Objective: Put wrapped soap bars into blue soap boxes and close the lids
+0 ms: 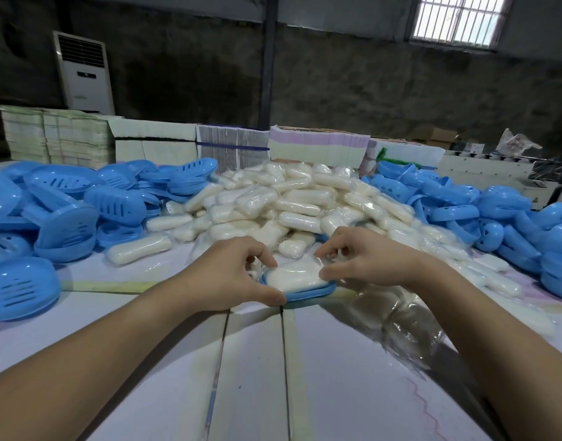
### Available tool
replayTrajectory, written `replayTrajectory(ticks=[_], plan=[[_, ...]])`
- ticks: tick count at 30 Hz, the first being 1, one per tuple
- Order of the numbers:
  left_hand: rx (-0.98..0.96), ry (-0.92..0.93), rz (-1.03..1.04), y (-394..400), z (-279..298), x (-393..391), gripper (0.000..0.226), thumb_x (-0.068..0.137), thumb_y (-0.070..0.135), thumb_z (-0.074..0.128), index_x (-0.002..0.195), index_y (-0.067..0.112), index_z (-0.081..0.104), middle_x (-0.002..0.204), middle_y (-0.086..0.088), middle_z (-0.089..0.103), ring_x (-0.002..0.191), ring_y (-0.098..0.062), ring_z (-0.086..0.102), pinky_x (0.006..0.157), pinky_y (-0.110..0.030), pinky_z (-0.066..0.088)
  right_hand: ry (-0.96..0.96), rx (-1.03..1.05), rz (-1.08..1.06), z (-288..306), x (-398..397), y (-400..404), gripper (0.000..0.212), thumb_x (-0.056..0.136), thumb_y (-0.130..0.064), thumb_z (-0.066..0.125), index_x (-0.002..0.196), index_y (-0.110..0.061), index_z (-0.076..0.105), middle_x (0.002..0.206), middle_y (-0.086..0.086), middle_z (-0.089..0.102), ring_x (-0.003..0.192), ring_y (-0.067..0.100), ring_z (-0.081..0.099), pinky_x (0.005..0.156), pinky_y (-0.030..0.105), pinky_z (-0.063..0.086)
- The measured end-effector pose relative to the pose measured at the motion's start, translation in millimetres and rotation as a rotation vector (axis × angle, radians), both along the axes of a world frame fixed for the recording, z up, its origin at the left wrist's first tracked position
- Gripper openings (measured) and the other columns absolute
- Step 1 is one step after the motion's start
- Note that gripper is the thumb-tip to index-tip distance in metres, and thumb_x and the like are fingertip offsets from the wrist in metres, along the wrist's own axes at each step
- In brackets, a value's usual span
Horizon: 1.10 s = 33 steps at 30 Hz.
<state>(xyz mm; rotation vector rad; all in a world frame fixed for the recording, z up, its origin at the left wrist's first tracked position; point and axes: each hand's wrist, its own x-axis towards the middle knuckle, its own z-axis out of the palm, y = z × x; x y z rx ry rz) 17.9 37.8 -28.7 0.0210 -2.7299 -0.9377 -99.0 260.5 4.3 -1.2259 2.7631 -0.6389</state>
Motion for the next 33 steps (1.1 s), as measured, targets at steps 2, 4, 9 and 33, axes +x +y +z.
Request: replayTrajectory(ticks=[2, 4, 9, 33], plan=[[-0.003, 0.006, -0.006, 1.0, 0.4, 0.0, 0.044, 0.06, 0.046, 0.094, 0.097, 0.038, 0.072, 0.111, 0.015, 0.061, 0.103, -0.006, 0.058, 0.096, -0.035, 0.053, -0.013, 0.023, 0.019, 0.1, 0.8, -0.9, 0.022, 0.08, -0.038, 0.075, 0.102, -0.032, 0.073, 0.097, -0.008, 0.061, 0.087, 0.006, 0.058, 0.076, 0.019, 0.047], [-0.023, 0.001, -0.002, 1.8, 1.7, 0.2, 0.046, 0.06, 0.047, 0.093, 0.101, 0.036, 0.075, 0.114, 0.017, 0.062, 0.106, -0.005, 0.058, 0.098, -0.034, 0.052, -0.021, 0.034, 0.047, 1.1, 2.9, -2.3, 0.015, 0.079, -0.041, 0.074, 0.093, -0.035, 0.074, 0.098, -0.001, 0.064, 0.089, 0.015, 0.061, 0.081, 0.031, 0.049], [-0.093, -0.029, 0.004, 2.3, 3.8, 0.1, 0.054, 0.063, 0.051, 0.09, 0.112, 0.032, 0.076, 0.122, 0.018, 0.061, 0.111, -0.004, 0.056, 0.1, -0.031, 0.05, -0.016, 0.076, 0.074, 3.7, 7.5, -2.8, 0.04, 0.059, -0.07, 0.062, 0.088, -0.045, 0.072, 0.099, 0.002, 0.066, 0.088, 0.015, 0.059, 0.084, 0.039, 0.05], [-0.111, 0.061, -0.098, -7.8, -11.6, -9.5, 0.06, 0.051, 0.068, 0.077, 0.106, 0.052, 0.059, 0.115, 0.021, 0.061, 0.104, 0.003, 0.058, 0.085, -0.015, 0.047, 0.267, -0.356, -0.904, -1.1, -102.8, 101.3, 0.034, 0.083, -0.027, 0.056, 0.116, -0.021, 0.064, 0.11, 0.004, 0.065, 0.107, 0.029, 0.058, 0.087, 0.041, 0.052]])
